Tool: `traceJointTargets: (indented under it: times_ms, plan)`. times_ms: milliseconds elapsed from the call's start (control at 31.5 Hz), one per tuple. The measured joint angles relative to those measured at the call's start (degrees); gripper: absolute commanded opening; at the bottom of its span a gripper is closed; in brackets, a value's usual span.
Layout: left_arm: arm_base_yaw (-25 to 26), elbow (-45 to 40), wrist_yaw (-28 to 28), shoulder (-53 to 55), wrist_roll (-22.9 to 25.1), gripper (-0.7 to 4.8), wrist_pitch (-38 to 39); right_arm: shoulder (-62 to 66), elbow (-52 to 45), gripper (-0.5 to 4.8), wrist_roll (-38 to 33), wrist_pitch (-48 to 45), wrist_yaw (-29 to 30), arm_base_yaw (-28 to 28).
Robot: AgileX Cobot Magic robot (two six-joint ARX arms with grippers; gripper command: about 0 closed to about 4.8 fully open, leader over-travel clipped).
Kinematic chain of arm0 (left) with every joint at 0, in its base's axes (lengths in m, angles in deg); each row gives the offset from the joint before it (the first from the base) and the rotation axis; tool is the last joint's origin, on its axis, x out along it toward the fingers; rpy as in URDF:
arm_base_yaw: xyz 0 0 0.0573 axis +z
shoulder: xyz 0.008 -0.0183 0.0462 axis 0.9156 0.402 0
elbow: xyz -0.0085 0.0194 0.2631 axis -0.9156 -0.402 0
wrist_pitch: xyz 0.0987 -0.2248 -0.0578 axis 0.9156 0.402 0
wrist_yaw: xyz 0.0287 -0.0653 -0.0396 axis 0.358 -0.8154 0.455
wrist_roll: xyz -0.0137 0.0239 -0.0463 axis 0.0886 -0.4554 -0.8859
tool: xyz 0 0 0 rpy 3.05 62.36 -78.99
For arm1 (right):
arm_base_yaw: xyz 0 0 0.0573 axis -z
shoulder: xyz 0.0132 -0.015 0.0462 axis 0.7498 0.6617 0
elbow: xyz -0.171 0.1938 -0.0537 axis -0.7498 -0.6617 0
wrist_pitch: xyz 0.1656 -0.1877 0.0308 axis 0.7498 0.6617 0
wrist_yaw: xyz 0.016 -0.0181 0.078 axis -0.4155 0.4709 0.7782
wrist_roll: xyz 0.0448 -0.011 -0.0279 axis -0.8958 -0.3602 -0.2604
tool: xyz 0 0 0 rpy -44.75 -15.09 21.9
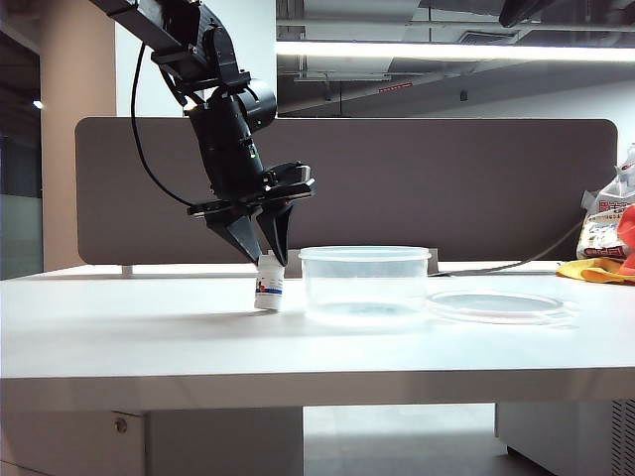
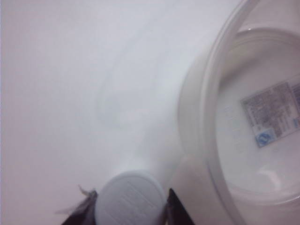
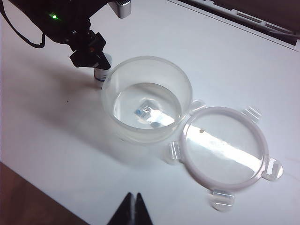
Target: Remove the lid of the round box, pick up the small white medicine bottle inside, and place it on the table.
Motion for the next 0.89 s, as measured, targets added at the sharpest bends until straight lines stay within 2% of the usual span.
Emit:
traceJointTargets:
  times_ms: [761,888]
  plan:
    - [0.0,-0.02,0.04,0.26,0.02,1.75,-4.33,0.0,0.02,-0.03,0.0,-0.02,0.0,0.0]
    - [0.0,-0.02,0.02,0.26,0.0,1.92,-4.33,0.0,0.02,-0.02,0.0,-0.07,0.0,0.0]
